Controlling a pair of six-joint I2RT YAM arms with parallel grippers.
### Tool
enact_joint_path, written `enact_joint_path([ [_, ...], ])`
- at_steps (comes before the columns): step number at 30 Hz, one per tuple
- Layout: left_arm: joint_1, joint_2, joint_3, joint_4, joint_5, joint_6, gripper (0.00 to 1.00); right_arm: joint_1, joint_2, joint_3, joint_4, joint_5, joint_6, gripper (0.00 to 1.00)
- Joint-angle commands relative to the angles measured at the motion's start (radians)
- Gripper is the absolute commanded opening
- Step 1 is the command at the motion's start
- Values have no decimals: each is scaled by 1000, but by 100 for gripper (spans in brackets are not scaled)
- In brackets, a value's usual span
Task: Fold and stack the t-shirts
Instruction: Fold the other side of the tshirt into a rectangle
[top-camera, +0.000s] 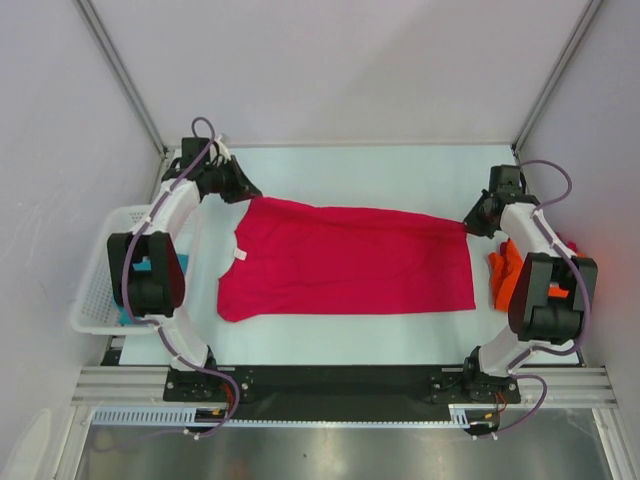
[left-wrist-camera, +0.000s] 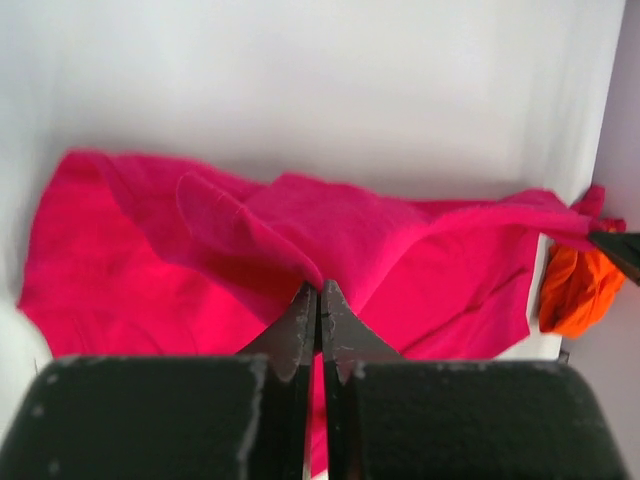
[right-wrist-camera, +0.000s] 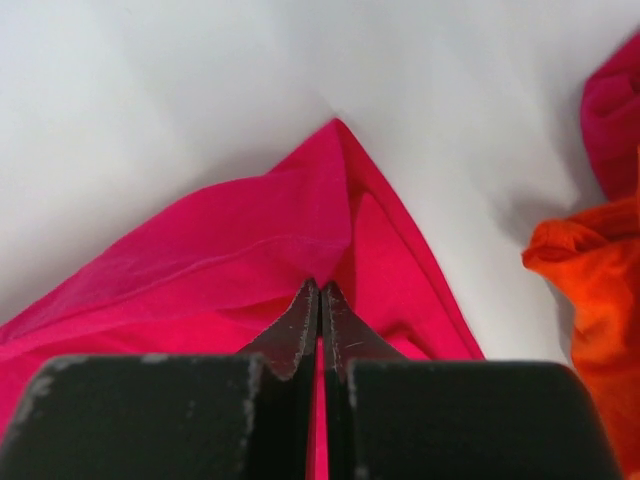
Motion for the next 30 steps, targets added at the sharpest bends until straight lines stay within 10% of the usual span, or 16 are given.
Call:
enact_joint_path([
  [1,-1,-147,-115,-3,8,42,4,-7,-61,-22,-56,65,7,0],
  [25,-1,-431,-368,-202,-55,93,10,-48,-221,-120,-181,76,8,0],
  [28,-1,-428,-371,-219,-50,104,27,-48,-215,-124,-188,62,-2,7],
  [30,-1,-431,-374,-233,-61,110,46,-48,-224,-141,-191,46,-5,31],
])
